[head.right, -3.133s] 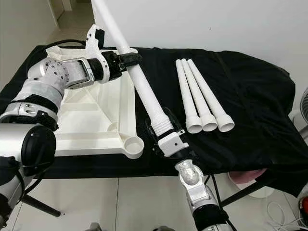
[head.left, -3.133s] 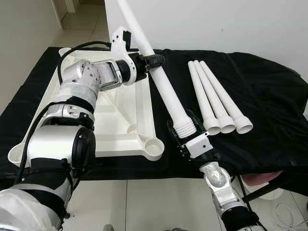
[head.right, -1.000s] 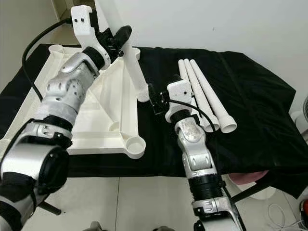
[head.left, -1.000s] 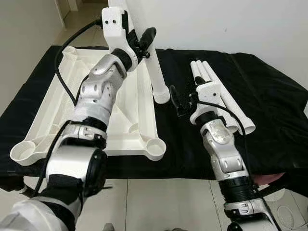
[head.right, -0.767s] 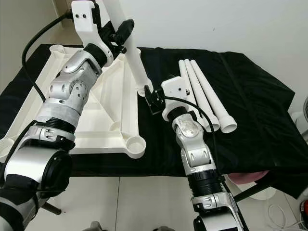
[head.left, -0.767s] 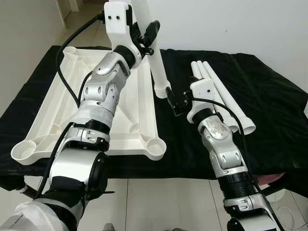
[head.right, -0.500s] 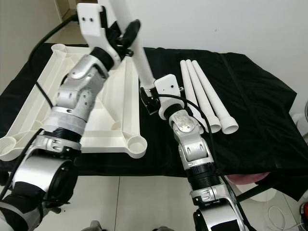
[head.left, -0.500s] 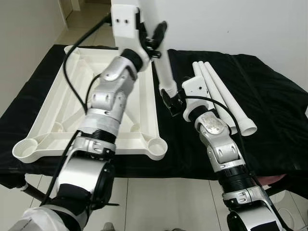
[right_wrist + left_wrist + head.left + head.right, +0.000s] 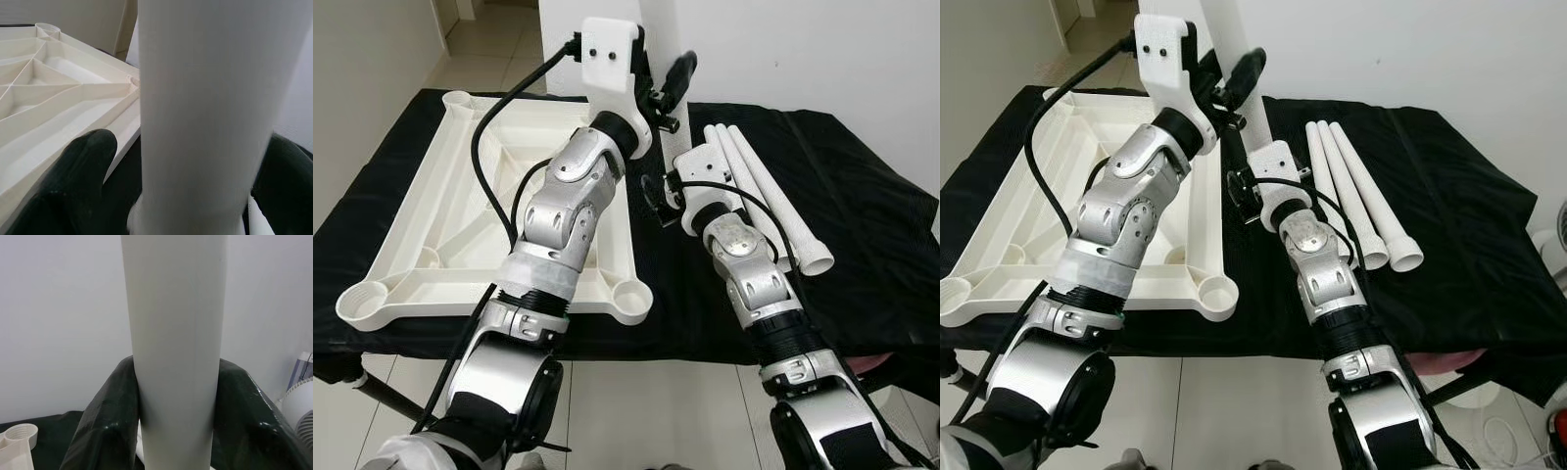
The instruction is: Building children table
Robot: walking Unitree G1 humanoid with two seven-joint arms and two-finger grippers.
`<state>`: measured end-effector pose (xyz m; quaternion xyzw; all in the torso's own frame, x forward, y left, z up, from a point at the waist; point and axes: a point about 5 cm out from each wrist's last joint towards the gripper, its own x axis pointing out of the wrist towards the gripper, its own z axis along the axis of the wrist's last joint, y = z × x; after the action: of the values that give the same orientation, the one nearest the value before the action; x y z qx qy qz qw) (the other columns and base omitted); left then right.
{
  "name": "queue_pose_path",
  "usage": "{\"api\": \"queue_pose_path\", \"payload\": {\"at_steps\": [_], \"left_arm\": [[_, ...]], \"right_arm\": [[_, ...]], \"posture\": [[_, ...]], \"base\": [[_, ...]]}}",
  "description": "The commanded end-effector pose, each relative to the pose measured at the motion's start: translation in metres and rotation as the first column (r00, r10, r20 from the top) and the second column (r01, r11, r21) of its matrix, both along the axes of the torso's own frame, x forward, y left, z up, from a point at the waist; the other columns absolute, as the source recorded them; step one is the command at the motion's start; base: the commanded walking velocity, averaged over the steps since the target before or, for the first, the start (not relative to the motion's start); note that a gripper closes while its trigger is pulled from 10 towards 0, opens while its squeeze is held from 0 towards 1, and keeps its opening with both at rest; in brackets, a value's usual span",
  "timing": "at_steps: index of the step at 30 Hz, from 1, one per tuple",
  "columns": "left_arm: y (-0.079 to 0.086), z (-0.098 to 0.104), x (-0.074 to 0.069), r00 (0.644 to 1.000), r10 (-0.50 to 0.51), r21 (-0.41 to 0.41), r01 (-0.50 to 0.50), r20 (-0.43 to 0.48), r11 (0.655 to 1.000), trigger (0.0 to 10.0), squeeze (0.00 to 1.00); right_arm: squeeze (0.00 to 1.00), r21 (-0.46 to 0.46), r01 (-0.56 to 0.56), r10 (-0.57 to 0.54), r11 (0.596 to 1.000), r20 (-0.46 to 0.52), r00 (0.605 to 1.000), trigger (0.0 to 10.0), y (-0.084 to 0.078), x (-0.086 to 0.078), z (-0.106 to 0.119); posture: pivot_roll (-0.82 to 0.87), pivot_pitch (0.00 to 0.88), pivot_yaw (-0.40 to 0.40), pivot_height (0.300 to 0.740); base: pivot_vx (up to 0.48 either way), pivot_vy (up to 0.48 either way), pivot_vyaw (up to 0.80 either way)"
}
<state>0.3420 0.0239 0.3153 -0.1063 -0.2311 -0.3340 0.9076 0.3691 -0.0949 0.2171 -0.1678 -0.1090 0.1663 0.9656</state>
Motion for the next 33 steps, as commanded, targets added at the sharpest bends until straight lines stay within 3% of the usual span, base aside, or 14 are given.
{"api": "queue_pose_path", "payload": {"at_steps": [1,16,17,18,19,21,23,24,33], "left_arm": [[-0.0035,0.0013,-0.0035,1.0,0.0,0.006,0.0,0.003,1.0,10.0,0.0],[-0.0053,0.0013,-0.007,1.0,-0.001,0.004,0.001,-0.002,1.0,10.0,0.0],[-0.0056,0.0015,-0.0076,1.0,-0.001,0.004,0.001,-0.003,1.0,10.0,0.0],[-0.0056,0.0015,-0.0076,1.0,-0.001,0.004,0.001,-0.003,1.0,10.0,0.0],[-0.0063,0.0018,-0.0082,1.0,-0.002,0.002,0.002,-0.003,1.0,10.0,0.0],[-0.0063,0.0018,-0.0082,1.0,-0.002,0.002,0.002,-0.003,1.0,10.0,0.0],[-0.0078,0.002,-0.0099,1.0,-0.007,0.002,0.007,-0.002,1.0,10.0,0.0],[-0.0086,0.002,-0.0106,1.0,-0.01,0.002,0.01,-0.002,1.0,10.0,0.0],[-0.009,0.0039,-0.0116,1.0,-0.007,0.01,0.007,0.004,1.0,10.0,0.0]], "right_arm": [[0.0,-0.006,0.006,-0.005,1.0,0.016,1.0,10.0,0.0008,0.0021,0.0025],[0.0,-0.012,0.005,-0.005,1.0,0.052,0.999,10.0,0.0025,0.0053,0.0098],[0.0,-0.008,0.003,-0.003,1.0,0.05,0.999,4.9,0.0025,0.0059,0.0095],[0.0,-0.008,0.003,-0.003,1.0,0.05,0.999,4.9,0.0025,0.0059,0.0095],[0.0,-0.012,-0.003,0.004,1.0,0.05,0.999,6.2,0.0035,0.0056,0.0084],[0.0,-0.012,-0.003,0.004,1.0,0.05,0.999,6.2,0.0035,0.0056,0.0084],[0.0,-0.014,-0.013,0.013,1.0,0.048,0.999,3.3,0.0051,0.0056,0.0069],[0.0,-0.009,-0.012,0.012,1.0,0.043,0.999,0.1,0.0051,0.0057,0.0062],[0.0,0.004,0.006,-0.006,1.0,0.026,1.0,0.0,0.0035,0.0074,0.0025]], "posture": [[-0.03,0.0,-0.051,0.74],[-0.03,0.0,-0.056,0.74],[-0.03,0.0,-0.058,0.74],[-0.03,0.0,-0.058,0.74],[-0.03,0.0,-0.058,0.74],[-0.03,0.0,-0.058,0.74],[-0.03,0.0,-0.058,0.74],[-0.03,0.0,-0.058,0.74],[-0.03,0.0,-0.054,0.74]], "base": [[0.0,0.0,0.0],[0.0,0.0,0.0],[0.0,0.0,0.0],[0.0,0.0,0.0],[0.0,0.0,0.0],[0.0,0.0,0.0],[0.0,0.0,0.0],[0.0,0.0,0.0],[0.0,0.0,0.0]]}}
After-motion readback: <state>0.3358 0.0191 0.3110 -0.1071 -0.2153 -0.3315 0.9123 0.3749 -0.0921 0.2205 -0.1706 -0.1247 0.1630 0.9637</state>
